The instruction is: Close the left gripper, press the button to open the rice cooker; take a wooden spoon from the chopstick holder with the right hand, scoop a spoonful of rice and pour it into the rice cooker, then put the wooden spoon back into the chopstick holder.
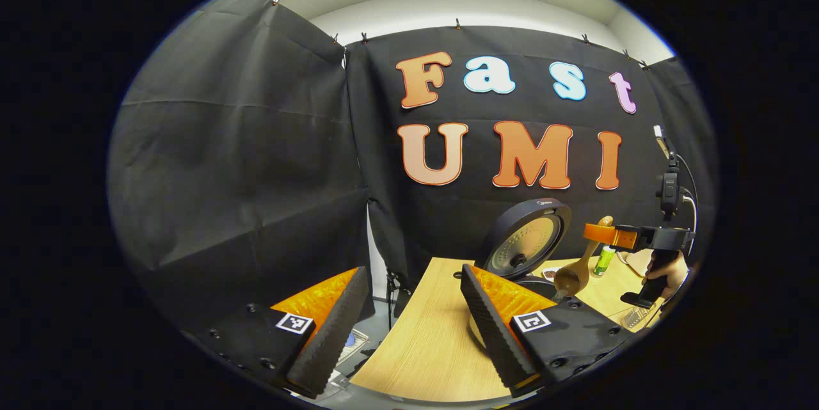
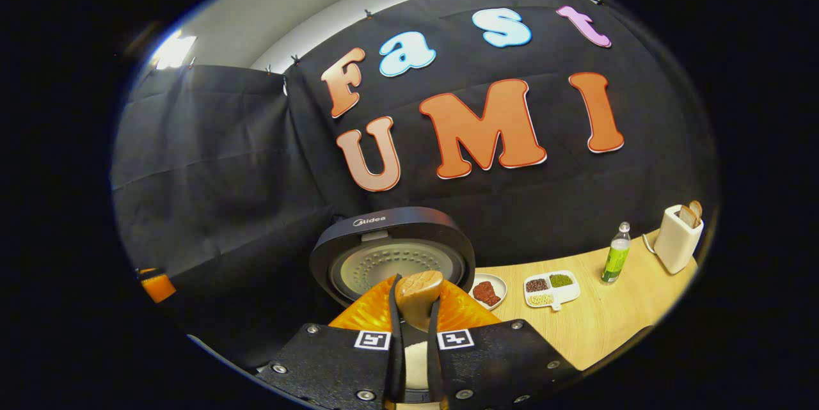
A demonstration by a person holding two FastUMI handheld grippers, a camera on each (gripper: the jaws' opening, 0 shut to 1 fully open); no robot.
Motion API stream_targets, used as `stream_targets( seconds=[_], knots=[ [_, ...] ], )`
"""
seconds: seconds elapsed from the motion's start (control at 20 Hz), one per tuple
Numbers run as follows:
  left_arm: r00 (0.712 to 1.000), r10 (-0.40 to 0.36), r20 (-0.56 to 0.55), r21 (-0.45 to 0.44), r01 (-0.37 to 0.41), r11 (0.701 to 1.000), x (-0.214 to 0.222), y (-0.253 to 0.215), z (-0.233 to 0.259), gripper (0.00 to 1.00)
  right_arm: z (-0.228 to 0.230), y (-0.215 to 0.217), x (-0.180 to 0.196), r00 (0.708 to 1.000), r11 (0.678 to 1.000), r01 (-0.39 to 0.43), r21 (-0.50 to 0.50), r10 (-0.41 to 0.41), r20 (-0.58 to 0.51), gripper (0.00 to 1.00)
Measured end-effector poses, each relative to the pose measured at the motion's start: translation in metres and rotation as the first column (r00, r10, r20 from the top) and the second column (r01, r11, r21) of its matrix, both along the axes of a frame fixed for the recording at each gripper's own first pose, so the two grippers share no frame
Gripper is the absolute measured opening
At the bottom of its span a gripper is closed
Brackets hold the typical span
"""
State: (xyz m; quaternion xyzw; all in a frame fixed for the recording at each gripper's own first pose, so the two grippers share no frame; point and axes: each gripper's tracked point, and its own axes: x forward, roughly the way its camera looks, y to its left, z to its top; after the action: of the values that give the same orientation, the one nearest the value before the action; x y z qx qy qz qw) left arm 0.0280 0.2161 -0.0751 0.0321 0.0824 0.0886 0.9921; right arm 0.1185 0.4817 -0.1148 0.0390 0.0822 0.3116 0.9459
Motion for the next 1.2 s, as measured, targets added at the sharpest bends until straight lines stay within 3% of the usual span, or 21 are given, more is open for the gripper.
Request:
stream_targets(
  seconds=[0.4,0.6,0.9,1.1,1.2],
  knots=[
    [1.0,-0.001,-0.008,0.022,0.002,1.0,-0.001,-0.001,0.003,0.94,-0.017,0.017,-0.014,0.995,0.99,-0.057,-0.13,0.068,0.08,0.13],
    [1.0,-0.013,-0.007,0.026,0.013,1.0,0.0,-0.003,0.004,0.94,-0.023,0.018,-0.017,0.995,0.992,-0.07,-0.107,0.077,0.059,0.13],
    [1.0,-0.02,0.0,0.033,0.02,0.999,0.003,-0.02,0.009,0.94,-0.019,-0.004,-0.007,0.994,0.994,-0.025,0.107,0.035,-0.102,0.13],
    [1.0,-0.021,0.023,0.034,0.021,0.999,0.002,-0.029,0.02,0.94,-0.005,-0.043,0.011,0.976,0.958,0.077,0.276,-0.016,-0.215,0.13],
    [0.998,-0.03,0.055,0.013,0.029,0.999,0.003,-0.043,0.03,1.0,0.01,-0.062,0.019,0.969,0.932,0.105,0.347,-0.018,-0.245,0.12]
  ],
)
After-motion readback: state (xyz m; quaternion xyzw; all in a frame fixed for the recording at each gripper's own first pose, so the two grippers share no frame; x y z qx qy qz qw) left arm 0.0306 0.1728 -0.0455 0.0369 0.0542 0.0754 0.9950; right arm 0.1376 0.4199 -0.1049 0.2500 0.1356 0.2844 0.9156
